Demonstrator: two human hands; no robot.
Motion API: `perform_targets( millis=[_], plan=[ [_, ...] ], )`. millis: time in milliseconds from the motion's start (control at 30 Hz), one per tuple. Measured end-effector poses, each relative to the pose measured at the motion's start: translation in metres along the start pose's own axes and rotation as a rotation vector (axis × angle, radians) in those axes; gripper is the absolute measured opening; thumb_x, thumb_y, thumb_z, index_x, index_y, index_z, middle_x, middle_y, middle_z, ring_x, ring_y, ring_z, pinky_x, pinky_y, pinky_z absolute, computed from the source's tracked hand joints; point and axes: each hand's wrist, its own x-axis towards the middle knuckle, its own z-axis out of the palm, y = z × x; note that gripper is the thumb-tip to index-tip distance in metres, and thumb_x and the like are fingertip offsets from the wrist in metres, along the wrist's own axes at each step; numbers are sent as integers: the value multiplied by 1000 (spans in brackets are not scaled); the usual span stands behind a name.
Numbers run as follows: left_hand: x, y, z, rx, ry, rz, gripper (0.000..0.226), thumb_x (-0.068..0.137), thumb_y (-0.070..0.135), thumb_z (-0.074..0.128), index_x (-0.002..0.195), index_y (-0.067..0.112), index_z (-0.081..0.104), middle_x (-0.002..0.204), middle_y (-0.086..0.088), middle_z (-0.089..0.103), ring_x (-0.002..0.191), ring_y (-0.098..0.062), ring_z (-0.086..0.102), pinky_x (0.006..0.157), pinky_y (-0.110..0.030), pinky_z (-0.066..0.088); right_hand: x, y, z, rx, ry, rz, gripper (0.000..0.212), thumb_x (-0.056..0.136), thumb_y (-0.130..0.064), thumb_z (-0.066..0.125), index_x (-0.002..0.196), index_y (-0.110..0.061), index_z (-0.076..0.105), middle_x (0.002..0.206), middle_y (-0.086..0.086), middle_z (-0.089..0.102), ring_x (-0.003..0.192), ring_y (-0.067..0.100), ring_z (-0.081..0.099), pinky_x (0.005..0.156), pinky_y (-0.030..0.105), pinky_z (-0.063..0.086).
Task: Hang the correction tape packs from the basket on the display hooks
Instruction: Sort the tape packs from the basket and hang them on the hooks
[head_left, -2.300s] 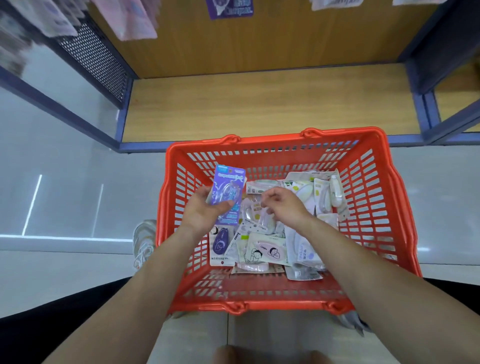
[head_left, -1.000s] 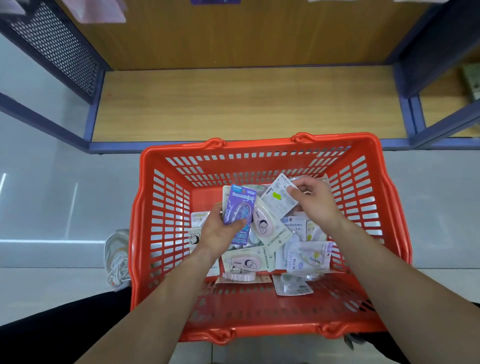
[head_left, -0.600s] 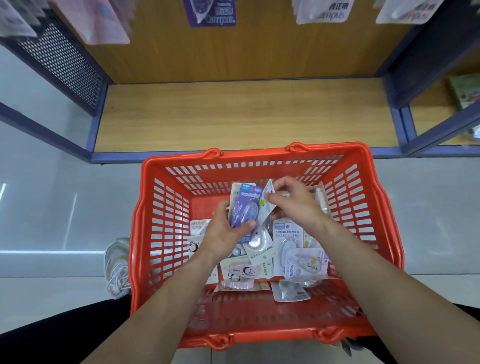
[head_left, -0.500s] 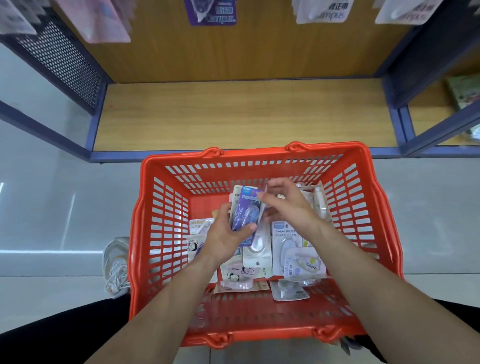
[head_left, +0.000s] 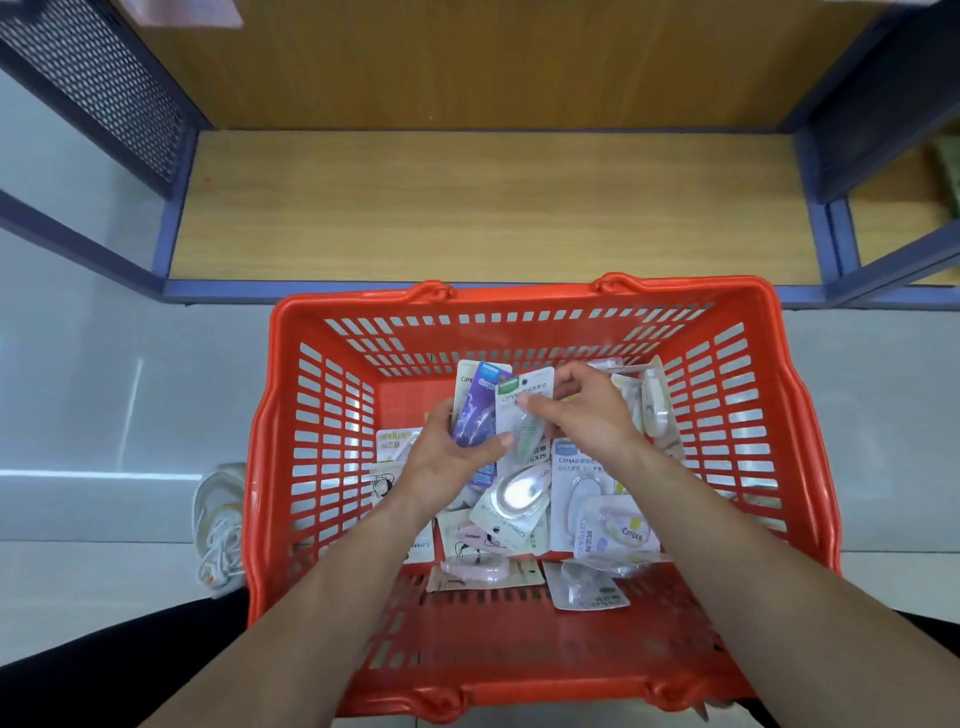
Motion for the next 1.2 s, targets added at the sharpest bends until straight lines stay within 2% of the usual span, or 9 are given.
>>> perform_targets(
  millis=[100,233,333,433,533,767,967,1100,1200],
  plan=[
    [5,-3,-3,50,7,-30,63,70,35,93,119,34,54,118,4,70,102,-12,72,91,-40,59,0,0,9,34,-47,13,28,88,-22,80,79,-8,58,60,9,65,56,28,62,61,46,58],
    [7,-7,-6,64,25,-75,55,76,27,89,117,33,54,115,5,72,100,-15,73,89,-46,61,3,8,11,44,-22,41,14,97,-18,68,109,-9,68,92,6,71,69,28,73,76,48,63],
    [8,-7,-19,69,124,-105,45,83,20,84,111,32,51,107,8,71,93,-15,73,81,-41,62,1,27,-4,-302,-187,-27,24,99,-21,66,123,-19,66,113,-4,67,88,13,69,84,27,56],
    [7,-5,-31,27,209,-112,47,84,15,82,119,24,52,104,6,72,95,-18,73,88,-42,60,-7,46,-10,-581,-398,-82,53,86,-34,81,135,-25,62,127,-5,60,111,9,56,97,27,45],
    [3,-5,-34,25,236,-109,44,85,13,80,117,24,54,101,9,72,95,-17,72,90,-41,58,-9,55,-1,-741,-400,-204,80,79,-40,86,148,-36,47,137,-7,43,125,13,40,107,33,41],
    [-16,-1,-37,-9,253,-105,42,86,11,79,120,19,56,107,3,73,89,-11,72,78,-31,57,-12,54,11,-1064,-391,-278,93,77,-52,81,154,-42,30,138,-9,31,128,16,29,92,32,45],
    [-36,20,-47,64,250,-54,39,89,12,76,120,20,53,98,12,70,77,2,67,57,-14,51,-10,39,8,-916,-358,-212,63,69,-45,89,119,-39,51,114,-10,40,115,14,35,90,36,42],
    [-54,42,-57,125,217,-14,46,86,16,80,123,21,53,109,4,73,92,-14,73,82,-38,61,-16,23,-3,-637,-350,-214,26,80,-29,86,86,-30,60,94,-6,53,89,18,54,79,36,45],
    [-69,63,-63,157,212,22,53,84,21,81,128,22,51,111,4,72,96,-19,74,88,-47,61,-28,1,-17,-421,-279,-238,28,88,-17,79,80,-25,54,88,0,55,79,20,53,74,38,45]
  ],
)
